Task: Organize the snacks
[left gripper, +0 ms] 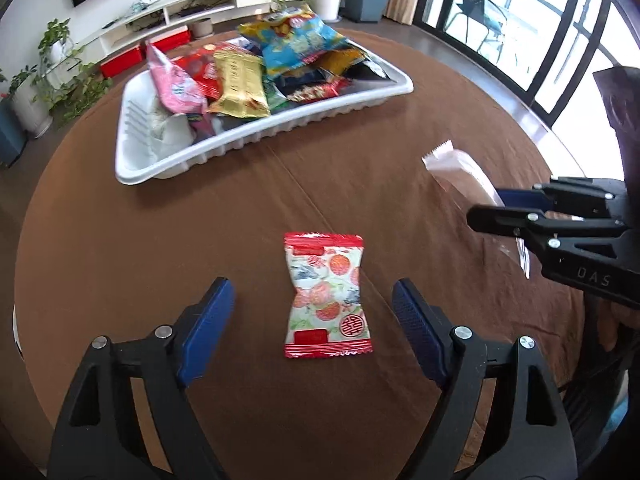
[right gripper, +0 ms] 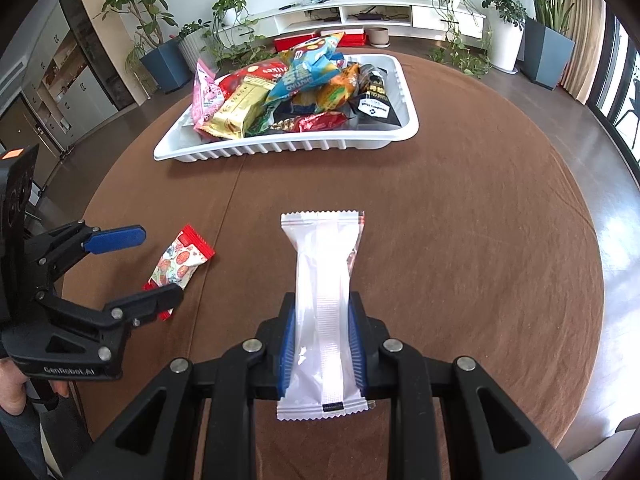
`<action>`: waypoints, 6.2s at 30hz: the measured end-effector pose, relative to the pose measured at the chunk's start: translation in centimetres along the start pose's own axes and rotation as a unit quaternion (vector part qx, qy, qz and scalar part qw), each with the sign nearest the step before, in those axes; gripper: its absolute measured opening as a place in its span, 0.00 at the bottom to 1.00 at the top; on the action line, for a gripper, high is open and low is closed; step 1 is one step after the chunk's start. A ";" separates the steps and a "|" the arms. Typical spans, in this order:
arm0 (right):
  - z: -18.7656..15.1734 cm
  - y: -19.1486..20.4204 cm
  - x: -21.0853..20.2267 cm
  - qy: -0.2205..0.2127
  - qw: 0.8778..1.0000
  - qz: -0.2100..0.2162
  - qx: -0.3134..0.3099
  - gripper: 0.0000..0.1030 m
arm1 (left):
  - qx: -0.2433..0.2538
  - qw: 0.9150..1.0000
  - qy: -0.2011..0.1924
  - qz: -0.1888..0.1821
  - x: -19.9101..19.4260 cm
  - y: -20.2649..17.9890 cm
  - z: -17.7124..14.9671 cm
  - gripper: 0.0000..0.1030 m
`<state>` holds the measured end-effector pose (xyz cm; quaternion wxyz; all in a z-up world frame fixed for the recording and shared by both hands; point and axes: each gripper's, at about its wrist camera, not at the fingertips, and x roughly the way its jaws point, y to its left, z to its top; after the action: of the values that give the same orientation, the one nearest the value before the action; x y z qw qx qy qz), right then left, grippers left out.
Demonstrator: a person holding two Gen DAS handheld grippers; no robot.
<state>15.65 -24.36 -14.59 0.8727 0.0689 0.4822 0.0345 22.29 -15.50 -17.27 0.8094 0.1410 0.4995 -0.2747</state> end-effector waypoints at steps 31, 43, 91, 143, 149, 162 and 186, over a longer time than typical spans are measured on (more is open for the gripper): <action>2.5 -0.6 -3.4 -0.052 0.998 0.037 0.024 0.25 | -0.084 0.989 -0.116 -0.037 -8.8 6.4 1.5 0.26; 12.3 -0.3 -6.0 -0.104 0.992 0.068 0.022 0.25 | -0.096 0.984 -0.144 -0.040 -9.9 10.5 10.2 0.26; 20.9 2.9 7.2 -0.025 0.997 0.065 0.031 0.31 | -0.117 0.987 -0.106 0.038 1.9 13.7 15.6 0.57; -2.9 6.4 -25.9 -0.476 0.879 -0.020 -0.015 1.00 | -0.153 0.896 -0.342 0.239 -31.1 -7.7 -9.9 1.00; -6.0 6.7 -23.6 -0.440 0.898 -0.031 -0.017 1.00 | -0.163 0.913 -0.296 0.229 -28.6 -9.7 -12.7 1.00; -7.7 5.1 -15.8 -0.304 0.951 -0.061 0.008 1.00 | -0.196 0.945 -0.200 0.169 -19.5 -7.4 -12.8 1.00; -8.7 5.4 -10.9 -0.186 0.980 -0.069 0.011 1.00 | -0.205 0.954 -0.158 0.149 -14.5 -5.3 -12.4 1.00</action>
<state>2.48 -19.68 -9.25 0.9467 0.0500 0.3150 -0.0448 5.04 -9.14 -9.86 0.9212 -0.0006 0.3841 -0.0614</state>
